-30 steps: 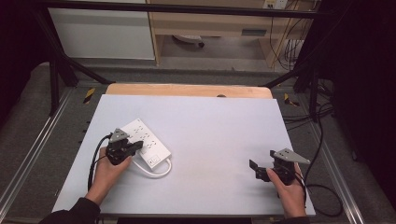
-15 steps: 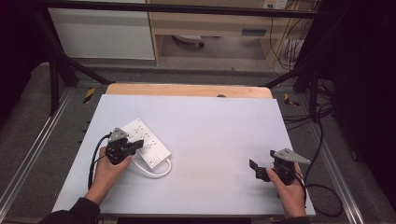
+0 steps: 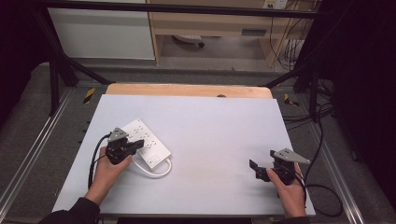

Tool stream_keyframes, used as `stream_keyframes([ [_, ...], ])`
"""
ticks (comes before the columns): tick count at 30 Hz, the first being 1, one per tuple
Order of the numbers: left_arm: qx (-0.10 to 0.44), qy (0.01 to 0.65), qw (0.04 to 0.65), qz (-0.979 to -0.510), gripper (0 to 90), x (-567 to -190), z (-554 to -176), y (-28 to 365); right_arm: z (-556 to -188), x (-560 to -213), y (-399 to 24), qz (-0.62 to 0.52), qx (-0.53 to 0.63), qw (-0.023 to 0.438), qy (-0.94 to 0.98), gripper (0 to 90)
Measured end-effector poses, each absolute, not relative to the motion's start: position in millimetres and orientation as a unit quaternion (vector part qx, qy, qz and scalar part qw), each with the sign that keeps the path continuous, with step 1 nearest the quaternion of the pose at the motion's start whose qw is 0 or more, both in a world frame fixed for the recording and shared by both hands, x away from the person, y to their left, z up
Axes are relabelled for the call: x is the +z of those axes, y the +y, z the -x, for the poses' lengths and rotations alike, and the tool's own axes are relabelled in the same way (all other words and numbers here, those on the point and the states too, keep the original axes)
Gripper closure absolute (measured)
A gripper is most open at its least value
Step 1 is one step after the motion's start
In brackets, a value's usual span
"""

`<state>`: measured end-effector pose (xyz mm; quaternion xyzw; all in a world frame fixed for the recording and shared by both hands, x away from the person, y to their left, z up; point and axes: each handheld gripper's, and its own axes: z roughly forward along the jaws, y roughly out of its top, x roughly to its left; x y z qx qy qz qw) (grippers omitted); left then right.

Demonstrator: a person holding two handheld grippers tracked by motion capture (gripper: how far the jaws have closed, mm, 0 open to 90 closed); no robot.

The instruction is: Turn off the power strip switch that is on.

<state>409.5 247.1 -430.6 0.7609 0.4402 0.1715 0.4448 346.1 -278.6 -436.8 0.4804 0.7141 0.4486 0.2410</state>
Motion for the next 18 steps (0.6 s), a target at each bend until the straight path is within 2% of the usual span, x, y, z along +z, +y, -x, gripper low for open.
stream_keyframes([
  [11,0.183,0.441,0.454,-0.753,75.6,-429.3,-409.5,246.5,-346.3,-437.1,-278.6,-0.480,0.448,0.241,0.715,4.2],
  [18,0.183,0.438,0.455,-0.753,70.8,-429.1,-409.3,244.7,-346.4,-437.1,-278.7,-0.480,0.448,0.241,0.715,4.2],
])
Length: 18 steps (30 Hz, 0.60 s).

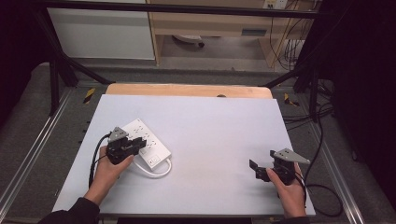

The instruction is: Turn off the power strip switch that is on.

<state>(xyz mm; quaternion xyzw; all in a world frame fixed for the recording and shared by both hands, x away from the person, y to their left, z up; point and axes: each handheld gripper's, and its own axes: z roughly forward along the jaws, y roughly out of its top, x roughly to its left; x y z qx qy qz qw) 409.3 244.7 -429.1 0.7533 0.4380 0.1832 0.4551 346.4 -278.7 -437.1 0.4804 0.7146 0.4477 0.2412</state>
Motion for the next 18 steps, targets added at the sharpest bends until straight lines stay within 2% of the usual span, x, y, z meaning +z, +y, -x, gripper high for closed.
stream_keyframes([
  [4,0.184,0.437,0.458,-0.752,69.8,-428.7,-409.2,244.4,-346.4,-437.2,-278.6,-0.480,0.448,0.241,0.715,4.2],
  [10,0.182,0.437,0.463,-0.749,62.0,-427.8,-409.0,243.7,-346.5,-437.3,-278.6,-0.480,0.448,0.241,0.715,4.2],
  [13,0.186,0.439,0.466,-0.746,54.0,-426.3,-408.9,243.4,-346.6,-437.3,-278.6,-0.480,0.448,0.240,0.715,4.2],
  [14,0.188,0.439,0.468,-0.744,54.0,-425.6,-408.8,243.4,-346.6,-437.3,-278.6,-0.480,0.448,0.240,0.715,4.2],
  [15,0.189,0.439,0.469,-0.742,48.1,-424.9,-408.6,243.5,-346.5,-437.2,-278.5,-0.480,0.448,0.240,0.715,4.2],
  [16,0.190,0.441,0.470,-0.740,48.1,-424.3,-408.5,243.1,-346.5,-437.2,-278.5,-0.480,0.448,0.240,0.715,4.2],
  [17,0.191,0.444,0.468,-0.740,39.0,-423.5,-408.7,242.6,-346.5,-437.2,-278.6,-0.480,0.448,0.240,0.715,4.2],
  [18,0.189,0.444,0.469,-0.739,35.3,-422.7,-408.8,242.3,-346.5,-437.2,-278.6,-0.480,0.448,0.240,0.715,4.1],
])
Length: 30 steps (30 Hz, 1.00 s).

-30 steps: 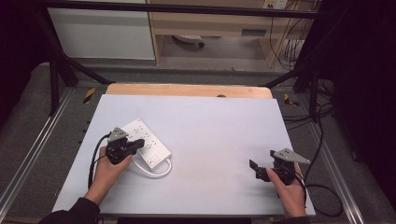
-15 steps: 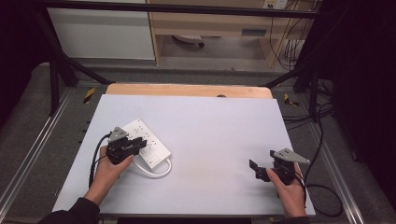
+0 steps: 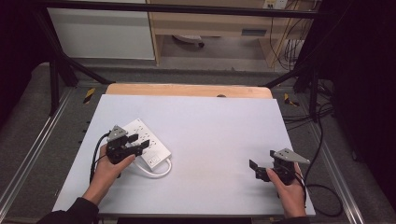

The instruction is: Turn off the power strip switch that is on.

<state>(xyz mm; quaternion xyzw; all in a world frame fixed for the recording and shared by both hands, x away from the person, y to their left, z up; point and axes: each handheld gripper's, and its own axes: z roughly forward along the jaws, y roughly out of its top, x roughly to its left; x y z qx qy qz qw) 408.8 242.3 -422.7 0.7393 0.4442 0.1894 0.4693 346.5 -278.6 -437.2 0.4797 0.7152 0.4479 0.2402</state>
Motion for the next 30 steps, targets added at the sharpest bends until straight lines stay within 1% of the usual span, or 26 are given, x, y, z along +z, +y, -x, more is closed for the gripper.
stream_keyframes([
  [1,0.187,0.442,0.473,-0.739,32.8,-422.0,-408.6,242.0,-346.5,-437.2,-278.5,-0.480,0.448,0.240,0.715,4.1],
  [2,0.186,0.438,0.477,-0.739,32.8,-421.4,-408.4,241.5,-346.5,-437.2,-278.5,-0.480,0.448,0.240,0.715,4.1],
  [3,0.186,0.434,0.481,-0.739,24.9,-420.7,-407.9,240.9,-346.4,-437.2,-278.3,-0.480,0.448,0.240,0.715,4.1],
  [5,0.184,0.432,0.486,-0.737,14.2,-419.6,-407.7,239.8,-346.4,-437.3,-278.0,-0.480,0.449,0.240,0.715,4.1],
  [7,0.182,0.430,0.490,-0.736,8.6,-418.4,-407.3,239.2,-346.4,-437.3,-278.0,-0.480,0.449,0.240,0.715,4.0],
  [13,0.197,0.437,0.501,-0.721,6.8,-414.2,-407.7,241.5,-346.5,-437.2,-278.2,-0.478,0.448,0.242,0.716,4.0],
  [30,0.208,0.433,0.503,-0.719,6.7,-408.3,-405.9,243.5,-346.7,-437.2,-277.9,-0.478,0.448,0.240,0.716,3.8],
])
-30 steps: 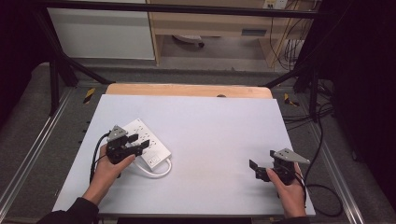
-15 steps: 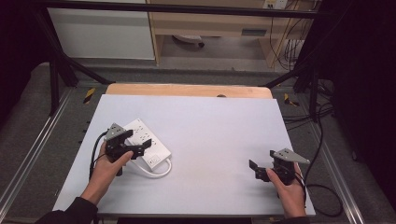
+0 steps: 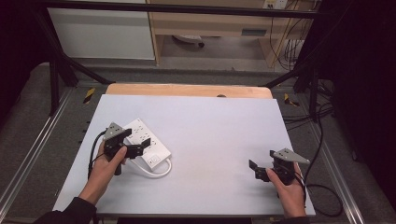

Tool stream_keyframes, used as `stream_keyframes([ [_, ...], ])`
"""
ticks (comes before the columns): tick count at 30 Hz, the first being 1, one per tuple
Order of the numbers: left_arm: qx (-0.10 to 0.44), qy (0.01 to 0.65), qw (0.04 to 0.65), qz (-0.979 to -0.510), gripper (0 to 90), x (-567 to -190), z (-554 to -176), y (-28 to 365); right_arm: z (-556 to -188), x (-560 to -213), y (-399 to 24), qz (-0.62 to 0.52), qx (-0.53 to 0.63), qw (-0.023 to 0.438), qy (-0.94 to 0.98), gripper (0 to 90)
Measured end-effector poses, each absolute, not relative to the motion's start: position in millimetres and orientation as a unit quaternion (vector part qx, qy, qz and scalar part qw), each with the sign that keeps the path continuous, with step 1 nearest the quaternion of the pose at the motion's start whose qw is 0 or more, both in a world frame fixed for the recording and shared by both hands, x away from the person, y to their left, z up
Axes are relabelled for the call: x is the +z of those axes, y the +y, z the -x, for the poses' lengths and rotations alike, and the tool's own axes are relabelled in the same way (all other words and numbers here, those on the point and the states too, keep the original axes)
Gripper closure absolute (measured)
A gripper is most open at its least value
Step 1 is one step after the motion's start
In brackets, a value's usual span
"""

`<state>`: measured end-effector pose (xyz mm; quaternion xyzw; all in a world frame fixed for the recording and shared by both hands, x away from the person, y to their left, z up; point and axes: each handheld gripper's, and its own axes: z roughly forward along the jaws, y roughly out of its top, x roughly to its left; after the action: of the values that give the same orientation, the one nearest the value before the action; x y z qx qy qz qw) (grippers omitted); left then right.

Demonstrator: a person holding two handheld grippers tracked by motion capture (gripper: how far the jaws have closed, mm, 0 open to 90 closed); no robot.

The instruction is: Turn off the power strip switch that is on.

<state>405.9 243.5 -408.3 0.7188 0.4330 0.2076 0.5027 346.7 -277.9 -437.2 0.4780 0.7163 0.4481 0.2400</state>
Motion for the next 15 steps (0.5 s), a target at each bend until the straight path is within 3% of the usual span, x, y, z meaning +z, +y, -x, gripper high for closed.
stream_keyframes([
  [15,0.212,0.434,0.511,-0.712,6.3,-399.8,-401.8,248.8,-346.9,-437.3,-277.8,-0.478,0.448,0.239,0.717,3.7],
])
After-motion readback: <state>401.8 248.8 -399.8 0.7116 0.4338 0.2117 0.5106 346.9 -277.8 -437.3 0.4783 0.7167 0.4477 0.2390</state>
